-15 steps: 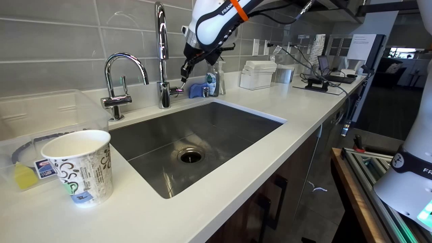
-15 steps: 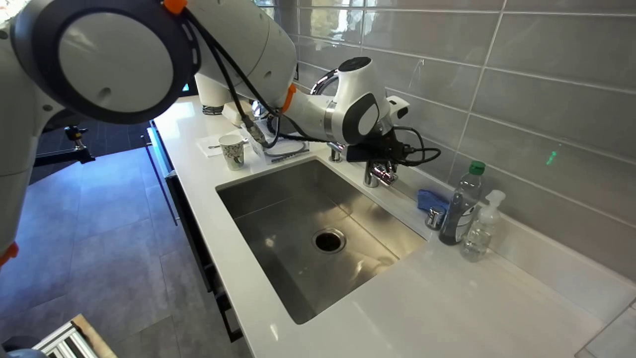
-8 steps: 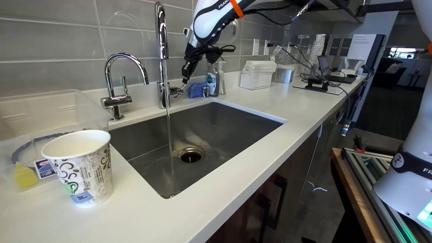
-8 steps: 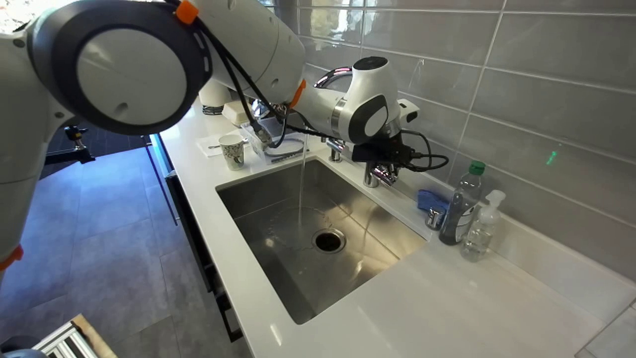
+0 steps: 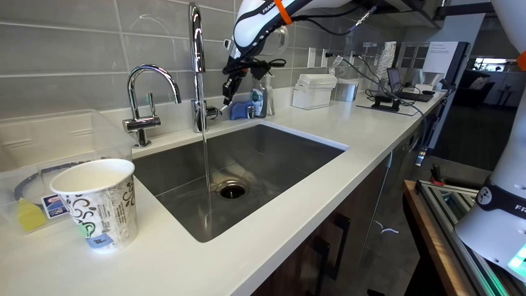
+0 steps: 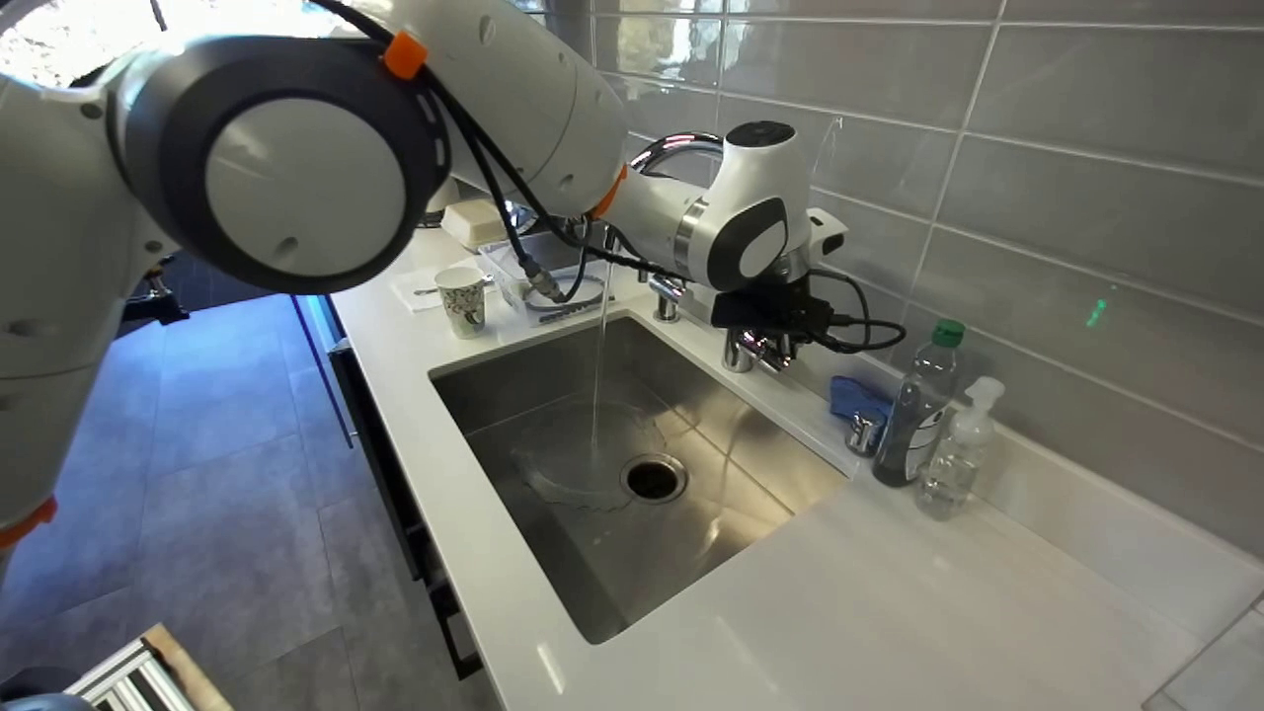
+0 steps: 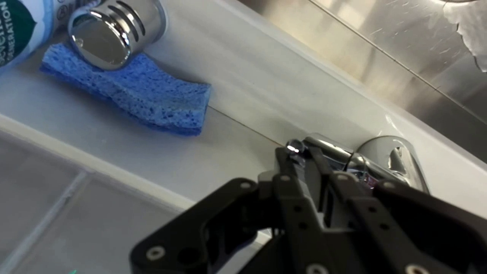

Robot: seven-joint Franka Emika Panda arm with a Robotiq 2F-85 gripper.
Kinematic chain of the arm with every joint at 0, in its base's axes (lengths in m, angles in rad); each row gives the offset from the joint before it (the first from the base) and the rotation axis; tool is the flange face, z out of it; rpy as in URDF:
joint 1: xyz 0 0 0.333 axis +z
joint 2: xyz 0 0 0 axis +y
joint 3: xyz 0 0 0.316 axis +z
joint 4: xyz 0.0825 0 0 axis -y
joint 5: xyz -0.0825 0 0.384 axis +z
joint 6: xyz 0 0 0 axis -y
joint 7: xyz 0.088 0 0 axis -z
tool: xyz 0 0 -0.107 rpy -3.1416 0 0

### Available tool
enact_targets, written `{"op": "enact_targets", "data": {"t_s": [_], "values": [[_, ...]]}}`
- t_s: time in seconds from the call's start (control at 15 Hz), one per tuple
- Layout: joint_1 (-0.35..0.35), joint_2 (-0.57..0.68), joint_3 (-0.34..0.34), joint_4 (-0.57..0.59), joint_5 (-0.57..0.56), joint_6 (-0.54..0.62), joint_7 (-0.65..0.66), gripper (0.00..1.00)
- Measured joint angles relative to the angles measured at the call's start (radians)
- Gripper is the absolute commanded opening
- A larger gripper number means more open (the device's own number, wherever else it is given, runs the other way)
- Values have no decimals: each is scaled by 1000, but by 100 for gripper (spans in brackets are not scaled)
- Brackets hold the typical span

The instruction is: Open then close the tap

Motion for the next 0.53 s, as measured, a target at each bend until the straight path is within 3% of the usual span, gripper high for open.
{"op": "enact_targets", "data": {"t_s": [0.53], "values": [[-1,10,1,27,4,-35,0,4]]}}
